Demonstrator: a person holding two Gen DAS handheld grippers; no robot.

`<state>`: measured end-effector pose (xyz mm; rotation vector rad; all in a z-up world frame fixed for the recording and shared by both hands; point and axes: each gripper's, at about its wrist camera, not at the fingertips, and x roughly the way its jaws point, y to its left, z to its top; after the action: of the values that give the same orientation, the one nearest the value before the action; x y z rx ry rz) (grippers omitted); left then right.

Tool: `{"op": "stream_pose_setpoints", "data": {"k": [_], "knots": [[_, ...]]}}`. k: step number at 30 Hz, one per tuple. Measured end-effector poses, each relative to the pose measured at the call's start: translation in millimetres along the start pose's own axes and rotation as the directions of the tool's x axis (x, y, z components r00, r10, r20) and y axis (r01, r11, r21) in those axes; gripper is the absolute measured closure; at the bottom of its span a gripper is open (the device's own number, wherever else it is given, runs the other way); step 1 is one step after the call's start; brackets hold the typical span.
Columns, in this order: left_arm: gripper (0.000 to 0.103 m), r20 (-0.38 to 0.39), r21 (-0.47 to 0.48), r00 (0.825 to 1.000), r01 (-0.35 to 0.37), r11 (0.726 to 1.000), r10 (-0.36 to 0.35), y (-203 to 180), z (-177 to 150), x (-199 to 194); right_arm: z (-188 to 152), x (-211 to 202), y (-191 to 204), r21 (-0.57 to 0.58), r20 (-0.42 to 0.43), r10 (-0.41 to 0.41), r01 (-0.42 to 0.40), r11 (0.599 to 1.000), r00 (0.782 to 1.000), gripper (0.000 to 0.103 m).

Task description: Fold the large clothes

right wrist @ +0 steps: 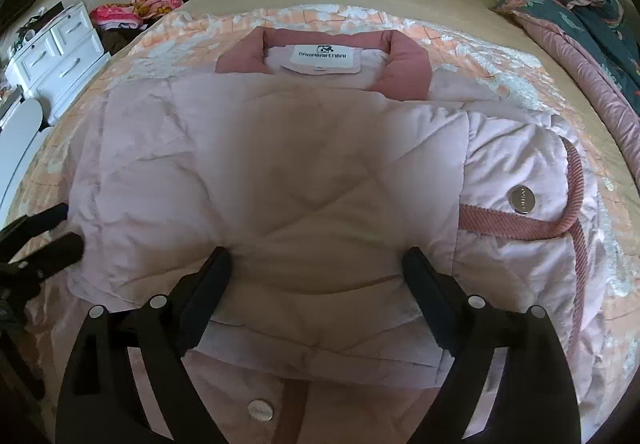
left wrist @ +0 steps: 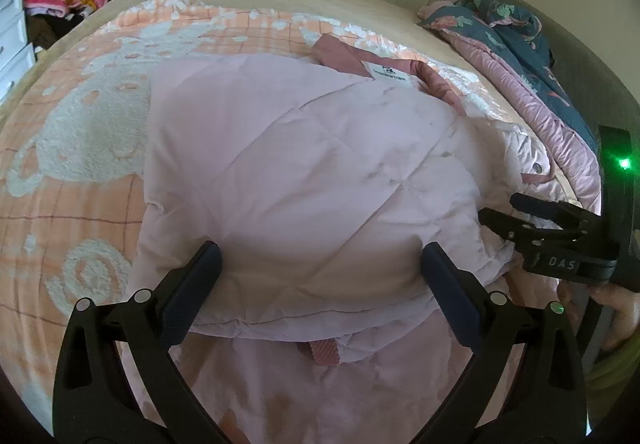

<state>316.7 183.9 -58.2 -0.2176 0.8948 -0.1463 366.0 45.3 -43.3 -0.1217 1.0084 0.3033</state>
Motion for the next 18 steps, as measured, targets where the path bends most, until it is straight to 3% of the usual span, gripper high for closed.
{"op": "stream_pose_setpoints", "data": {"k": [18], "knots": [[0.010,-0.017,-0.022,1.000,0.007,1.000,-0.008,-2,3,-8,-6,-36,-6,0.064,0.032,0.051,-0.053,0.997,0.998,0.013]]}}
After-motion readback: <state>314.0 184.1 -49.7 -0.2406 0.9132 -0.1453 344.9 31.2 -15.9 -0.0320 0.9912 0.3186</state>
